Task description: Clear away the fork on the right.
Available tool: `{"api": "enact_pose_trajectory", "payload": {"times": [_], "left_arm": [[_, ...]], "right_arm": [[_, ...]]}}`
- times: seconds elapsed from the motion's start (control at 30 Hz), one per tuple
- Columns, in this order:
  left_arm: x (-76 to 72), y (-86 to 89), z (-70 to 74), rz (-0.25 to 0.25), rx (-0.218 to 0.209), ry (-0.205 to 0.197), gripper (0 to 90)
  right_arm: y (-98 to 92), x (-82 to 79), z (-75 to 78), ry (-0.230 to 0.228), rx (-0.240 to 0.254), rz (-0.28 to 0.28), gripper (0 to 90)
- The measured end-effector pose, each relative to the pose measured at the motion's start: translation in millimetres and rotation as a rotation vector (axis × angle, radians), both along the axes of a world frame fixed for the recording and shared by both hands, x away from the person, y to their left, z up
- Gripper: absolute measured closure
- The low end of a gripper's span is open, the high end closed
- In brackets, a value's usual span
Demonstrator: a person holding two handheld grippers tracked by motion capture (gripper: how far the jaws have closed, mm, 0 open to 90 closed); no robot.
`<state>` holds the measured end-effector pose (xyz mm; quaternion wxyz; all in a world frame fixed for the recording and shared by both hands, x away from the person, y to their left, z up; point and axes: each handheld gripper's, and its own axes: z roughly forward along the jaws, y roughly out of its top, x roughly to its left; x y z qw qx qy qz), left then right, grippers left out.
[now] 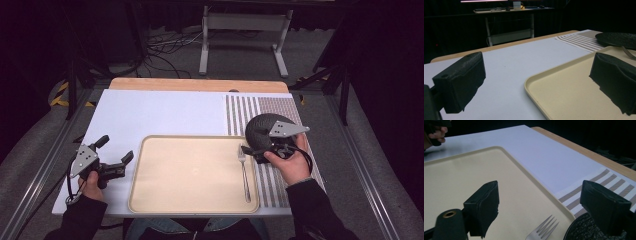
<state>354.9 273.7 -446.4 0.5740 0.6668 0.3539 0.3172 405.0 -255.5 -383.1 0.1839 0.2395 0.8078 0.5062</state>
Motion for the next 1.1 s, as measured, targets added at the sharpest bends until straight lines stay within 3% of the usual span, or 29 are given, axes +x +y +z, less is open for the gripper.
{"api": "enact_pose_trajectory", "payload": {"times": [0.47,0.73,1.1], "left_arm": [[0.1,-0.9,-0.2,0.002,0.001,-0.002,0.6],[-0.3,-0.5,0.3,0.001,0.001,-0.004,0.6],[-1.7,1.6,2.3,0.000,-0.016,-0.014,0.6]], "right_arm": [[-46.7,-22.7,-20.2,-0.036,0.170,-0.095,14.9],[-67.3,-30.6,-33.9,-0.048,0.223,-0.146,14.8],[-94.1,-40.3,-57.4,-0.013,0.267,-0.223,14.1]]}}
